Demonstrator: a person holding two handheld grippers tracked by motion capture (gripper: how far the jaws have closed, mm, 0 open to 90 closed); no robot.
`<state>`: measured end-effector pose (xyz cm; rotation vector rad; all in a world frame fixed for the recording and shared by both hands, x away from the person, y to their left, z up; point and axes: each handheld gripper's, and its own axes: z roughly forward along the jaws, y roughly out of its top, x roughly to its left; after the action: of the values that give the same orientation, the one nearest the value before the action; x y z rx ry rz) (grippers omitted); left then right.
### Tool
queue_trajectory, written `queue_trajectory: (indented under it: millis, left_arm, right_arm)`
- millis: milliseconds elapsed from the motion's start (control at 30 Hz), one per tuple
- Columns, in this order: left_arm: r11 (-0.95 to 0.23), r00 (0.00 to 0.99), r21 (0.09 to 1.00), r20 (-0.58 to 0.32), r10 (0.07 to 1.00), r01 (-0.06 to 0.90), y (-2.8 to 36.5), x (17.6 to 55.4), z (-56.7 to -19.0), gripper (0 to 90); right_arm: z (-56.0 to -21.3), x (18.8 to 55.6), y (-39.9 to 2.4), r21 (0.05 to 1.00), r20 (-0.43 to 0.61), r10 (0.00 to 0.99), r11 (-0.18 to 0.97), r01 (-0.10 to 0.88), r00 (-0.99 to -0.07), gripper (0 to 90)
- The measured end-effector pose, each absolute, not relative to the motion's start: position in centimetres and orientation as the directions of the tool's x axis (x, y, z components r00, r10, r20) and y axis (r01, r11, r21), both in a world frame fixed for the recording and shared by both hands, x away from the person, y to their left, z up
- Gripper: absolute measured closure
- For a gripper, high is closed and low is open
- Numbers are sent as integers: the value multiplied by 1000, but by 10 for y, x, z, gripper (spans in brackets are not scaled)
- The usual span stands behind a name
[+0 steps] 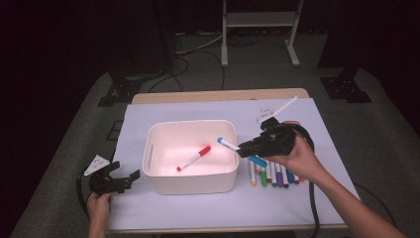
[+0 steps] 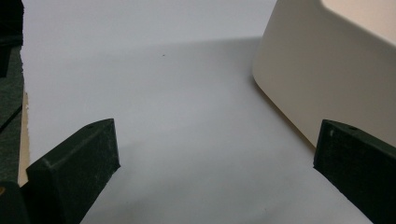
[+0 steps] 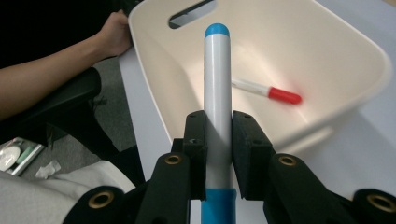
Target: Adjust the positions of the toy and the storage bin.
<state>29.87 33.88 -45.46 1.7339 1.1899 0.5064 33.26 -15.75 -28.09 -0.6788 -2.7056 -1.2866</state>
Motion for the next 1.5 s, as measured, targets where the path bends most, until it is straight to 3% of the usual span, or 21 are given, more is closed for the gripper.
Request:
queue_trajectory:
  millis: [267,567,1500]
  left_arm:
    - [-87,445,863,-168,880,497,339,299,-454,0]
    - [-85,446,862,-172,878,500,339,299,-454,0]
    - [-78,448,862,-181,876,501,340,300,-455,0]
  right_arm:
    - [-281,342,-90,697,216,239,641,321,-947,760]
    - [-297,353,-47,664,209,178,696,273,-962,760]
    - [-335,364,19,539,181,100,822,184,-978,759]
